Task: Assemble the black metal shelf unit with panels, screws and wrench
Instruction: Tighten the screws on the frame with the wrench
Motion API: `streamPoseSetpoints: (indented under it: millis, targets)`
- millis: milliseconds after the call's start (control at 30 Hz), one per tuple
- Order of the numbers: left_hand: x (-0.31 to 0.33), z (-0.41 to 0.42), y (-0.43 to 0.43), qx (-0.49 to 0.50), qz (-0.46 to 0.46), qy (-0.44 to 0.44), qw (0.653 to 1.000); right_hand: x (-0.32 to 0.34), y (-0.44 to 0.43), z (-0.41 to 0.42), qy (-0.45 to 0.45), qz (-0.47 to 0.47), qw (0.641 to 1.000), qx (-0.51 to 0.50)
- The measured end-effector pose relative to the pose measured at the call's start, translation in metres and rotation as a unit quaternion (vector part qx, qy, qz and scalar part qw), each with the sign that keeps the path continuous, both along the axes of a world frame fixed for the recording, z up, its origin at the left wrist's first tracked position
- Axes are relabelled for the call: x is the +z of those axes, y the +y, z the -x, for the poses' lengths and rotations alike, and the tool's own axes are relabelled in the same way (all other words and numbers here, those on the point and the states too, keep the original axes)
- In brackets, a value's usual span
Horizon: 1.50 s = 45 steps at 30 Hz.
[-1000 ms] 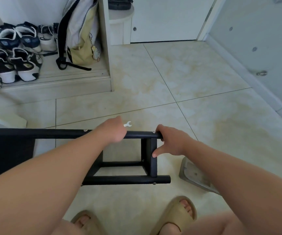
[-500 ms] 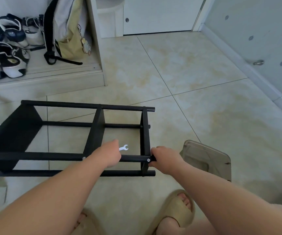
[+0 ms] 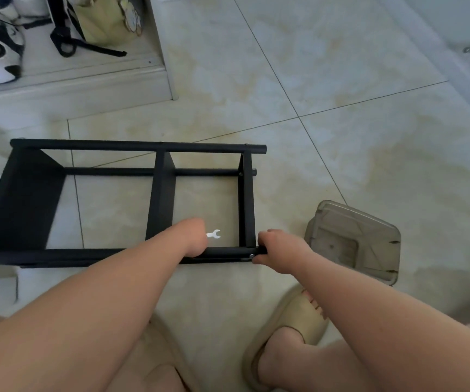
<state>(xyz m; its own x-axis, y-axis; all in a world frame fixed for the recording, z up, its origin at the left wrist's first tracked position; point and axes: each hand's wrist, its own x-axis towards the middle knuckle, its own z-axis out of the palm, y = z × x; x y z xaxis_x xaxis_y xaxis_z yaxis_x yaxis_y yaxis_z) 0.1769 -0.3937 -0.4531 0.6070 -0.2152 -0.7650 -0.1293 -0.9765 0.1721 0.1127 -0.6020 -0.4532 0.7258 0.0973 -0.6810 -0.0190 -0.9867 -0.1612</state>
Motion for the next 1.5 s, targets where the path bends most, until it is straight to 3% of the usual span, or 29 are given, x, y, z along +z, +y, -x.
streamPoseSetpoints:
  millis: [233, 567, 733, 1167, 1400, 1500]
  targets:
    - [0.053, -0.004, -0.012, -0.044, 0.023, -0.035, 0.998, 0.033, -0.009, 0.0, -0.059, -0.004, 0.998, 0.032]
    - [0.059, -0.053, -0.013, -0.098, 0.052, -0.054, 0.992, -0.003, -0.008, -0.004, -0.096, 0.011, 0.99, 0.106]
    - [0.02, -0.062, -0.005, -0.108, 0.074, 0.051, 0.99, -0.02, -0.013, -0.022, -0.125, 0.019, 0.98, 0.157]
    - [-0.075, -0.051, -0.021, 0.079, 0.242, 0.116, 0.96, -0.052, -0.022, -0.049, -0.218, 0.002, 0.932, 0.289]
    - [-0.089, -0.035, -0.009, 0.229, 0.319, 0.185, 0.901, -0.064, -0.024, -0.053, -0.232, -0.062, 0.929, 0.281]
    - [-0.084, -0.035, -0.01, 0.24, 0.346, 0.205, 0.883, -0.066, -0.024, -0.054, -0.237, -0.087, 0.928, 0.275]
